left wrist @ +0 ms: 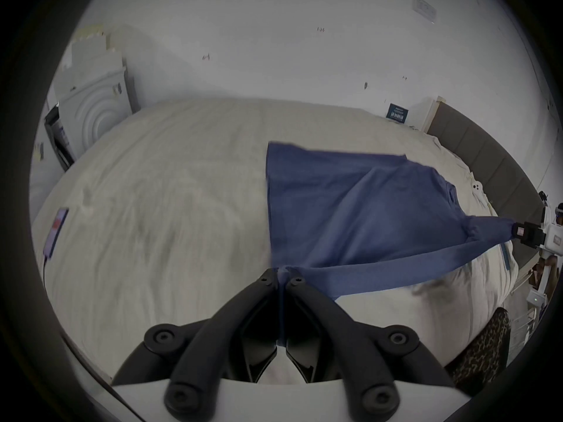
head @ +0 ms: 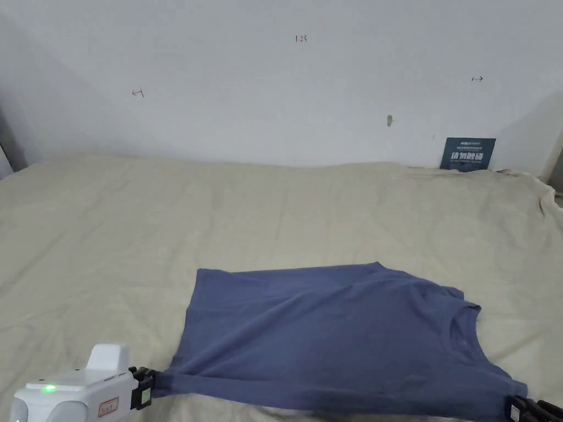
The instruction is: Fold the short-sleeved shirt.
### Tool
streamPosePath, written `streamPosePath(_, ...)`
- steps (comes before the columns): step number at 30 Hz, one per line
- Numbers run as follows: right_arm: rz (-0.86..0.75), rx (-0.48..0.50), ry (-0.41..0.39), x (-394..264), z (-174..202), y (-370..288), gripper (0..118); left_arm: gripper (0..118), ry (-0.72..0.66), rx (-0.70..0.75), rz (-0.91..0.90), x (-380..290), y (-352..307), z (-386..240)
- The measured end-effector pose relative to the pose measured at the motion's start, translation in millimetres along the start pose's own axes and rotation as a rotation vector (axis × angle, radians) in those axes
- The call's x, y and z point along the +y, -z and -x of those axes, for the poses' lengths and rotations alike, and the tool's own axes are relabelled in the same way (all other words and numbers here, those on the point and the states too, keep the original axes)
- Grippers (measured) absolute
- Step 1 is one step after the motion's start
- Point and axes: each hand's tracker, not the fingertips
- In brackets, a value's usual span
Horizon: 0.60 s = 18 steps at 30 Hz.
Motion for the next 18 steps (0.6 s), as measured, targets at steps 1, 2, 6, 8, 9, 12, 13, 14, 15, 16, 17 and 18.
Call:
streamPosePath(1, 0.004, 0.003, 0.019, -8.2, -0.5, -5.8, 2, 1, -0.004, 0.003, 0.010, -8.7, -2.6, 0.8)
streamPosePath(2, 0.012, 0.003, 0.032, -17.0, -0.8, -12.0, 2, 1, -0.011, 0.009, 0.014, -19.9, -6.9, 1.5)
streamPosePath(6, 0.040, -0.022, 0.049, -46.1, 2.8, -31.0, 2, 1, -0.046, 0.003, 0.031, -50.1, -19.2, 7.7)
streamPosePath(8, 0.051, -0.026, 0.058, -58.9, 3.8, -39.7, 2, 1, -0.047, 0.007, 0.039, -62.1, -24.6, 9.5)
streamPosePath(9, 0.054, -0.027, 0.067, -63.8, 3.0, -42.7, 2, 1, -0.049, 0.007, 0.044, -67.0, -26.9, 10.9)
streamPosePath(12, 0.066, -0.035, 0.077, -78.0, 2.2, -51.9, 2, 1, -0.060, 0.009, 0.054, -82.0, -35.6, 11.6)
streamPosePath(13, 0.068, -0.039, 0.078, -81.8, 0.9, -53.4, 2, 1, -0.059, 0.012, 0.055, -85.9, -36.7, 12.8)
streamPosePath(14, 0.076, -0.043, 0.084, -85.5, -1.3, -52.7, 2, 1, -0.059, 0.015, 0.061, -90.5, -37.0, 13.8)
streamPosePath(15, 0.085, -0.048, 0.091, -88.9, -0.8, -53.0, 2, 1, -0.060, 0.019, 0.071, -93.7, -35.7, 15.4)
streamPosePath(16, 0.091, -0.054, 0.097, -92.6, -2.1, -50.3, 2, 1, -0.060, 0.021, 0.077, -96.7, -33.8, 16.7)
streamPosePath(17, 0.104, -0.064, 0.104, -96.7, -3.2, -45.1, 2, 1, -0.062, 0.020, 0.083, -99.8, -31.5, 17.6)
streamPosePath(18, 0.121, -0.070, 0.115, -100.9, -4.8, -39.5, 2, 1, -0.068, 0.021, 0.092, -102.9, -29.1, 16.0)
